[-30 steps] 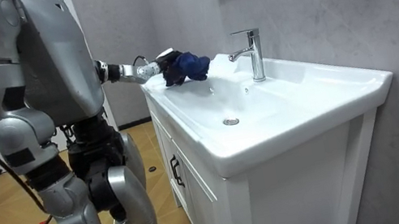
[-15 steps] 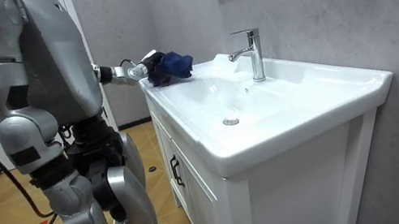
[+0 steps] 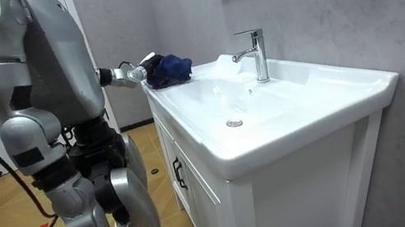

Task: Wipe basin

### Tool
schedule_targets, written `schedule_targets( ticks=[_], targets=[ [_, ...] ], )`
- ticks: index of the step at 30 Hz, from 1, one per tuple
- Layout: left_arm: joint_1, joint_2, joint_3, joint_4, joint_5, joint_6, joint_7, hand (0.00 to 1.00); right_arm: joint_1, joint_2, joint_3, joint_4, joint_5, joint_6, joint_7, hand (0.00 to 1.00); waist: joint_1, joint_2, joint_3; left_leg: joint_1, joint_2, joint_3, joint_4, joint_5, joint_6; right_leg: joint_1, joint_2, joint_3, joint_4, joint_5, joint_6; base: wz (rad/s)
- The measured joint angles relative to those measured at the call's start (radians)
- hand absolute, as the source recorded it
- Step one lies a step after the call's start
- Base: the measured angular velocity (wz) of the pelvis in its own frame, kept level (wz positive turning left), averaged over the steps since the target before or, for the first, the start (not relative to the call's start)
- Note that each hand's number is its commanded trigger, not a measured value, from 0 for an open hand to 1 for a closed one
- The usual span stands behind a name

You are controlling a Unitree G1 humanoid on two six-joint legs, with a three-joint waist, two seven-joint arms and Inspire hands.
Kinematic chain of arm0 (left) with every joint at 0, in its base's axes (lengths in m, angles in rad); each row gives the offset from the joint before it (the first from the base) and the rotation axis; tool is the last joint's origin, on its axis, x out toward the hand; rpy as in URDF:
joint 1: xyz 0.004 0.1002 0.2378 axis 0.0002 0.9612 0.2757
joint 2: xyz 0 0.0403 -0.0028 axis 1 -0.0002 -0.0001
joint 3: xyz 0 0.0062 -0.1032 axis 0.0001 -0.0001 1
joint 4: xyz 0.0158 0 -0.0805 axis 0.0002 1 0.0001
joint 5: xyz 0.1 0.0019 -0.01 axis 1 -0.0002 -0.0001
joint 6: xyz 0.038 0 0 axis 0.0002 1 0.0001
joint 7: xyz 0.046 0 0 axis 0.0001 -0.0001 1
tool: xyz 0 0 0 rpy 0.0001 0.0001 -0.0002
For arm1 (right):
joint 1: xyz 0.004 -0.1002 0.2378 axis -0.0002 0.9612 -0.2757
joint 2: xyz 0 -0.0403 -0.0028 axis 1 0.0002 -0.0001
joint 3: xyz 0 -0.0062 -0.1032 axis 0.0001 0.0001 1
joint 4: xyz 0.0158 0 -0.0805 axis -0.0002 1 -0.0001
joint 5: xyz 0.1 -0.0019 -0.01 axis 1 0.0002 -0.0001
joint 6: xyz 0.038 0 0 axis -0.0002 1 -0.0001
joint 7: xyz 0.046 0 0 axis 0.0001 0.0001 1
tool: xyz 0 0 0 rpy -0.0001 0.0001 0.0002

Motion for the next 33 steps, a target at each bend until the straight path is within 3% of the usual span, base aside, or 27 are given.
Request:
schedule_targets(
  ticks=[6, 13, 21, 27, 33],
  targets=[
    [0.000, 0.000, 0.000, 0.012, -0.003, -0.018, 0.025, 0.00, 0.003, 0.000, 0.000, 0.000, 0.000, -0.005, 0.000, 0.00, 0.000, -0.001, 0.0011, 0.002, -0.001, 0.000, 0.000, 0.000, 0.000, 0.001, -0.001, 0.001, 0.000, -0.001, 0.000, 0.00],
    [-0.001, 0.000, 0.000, 0.013, -0.003, -0.031, 0.058, 0.00, 0.003, 0.000, 0.000, -0.001, 0.004, -0.011, 0.000, 0.00, 0.000, 0.005, 0.0084, 0.008, -0.001, -0.002, -0.002, -0.001, 0.002, 0.009, -0.001, 0.000, 0.000, -0.002, 0.001, 0.00],
    [-0.002, 0.000, 0.002, -0.025, -0.003, -0.032, 0.058, 0.00, 0.009, 0.000, 0.000, -0.017, 0.003, -0.012, 0.000, 0.00, 0.001, 0.018, 0.0005, 0.004, -0.001, -0.002, -0.003, -0.003, 0.005, 0.009, 0.000, 0.000, 0.000, -0.002, 0.001, 0.00],
    [-0.003, 0.001, 0.002, -0.101, -0.002, -0.037, 0.058, 0.00, 0.010, 0.000, 0.001, -0.019, 0.003, -0.024, 0.009, 0.00, 0.000, 0.006, 0.0046, 0.006, -0.003, -0.003, 0.001, -0.003, 0.005, 0.008, -0.002, 0.001, -0.003, -0.005, 0.003, 0.00],
    [-0.009, 0.001, 0.002, -0.128, -0.003, -0.048, 0.058, 0.00, 0.010, 0.002, 0.001, -0.016, 0.005, -0.030, 0.014, 0.00, 0.002, 0.008, 0.0046, 0.007, -0.004, -0.003, 0.001, -0.003, 0.005, 0.008, -0.001, 0.008, -0.002, -0.005, 0.003, 0.00]
  ],
)
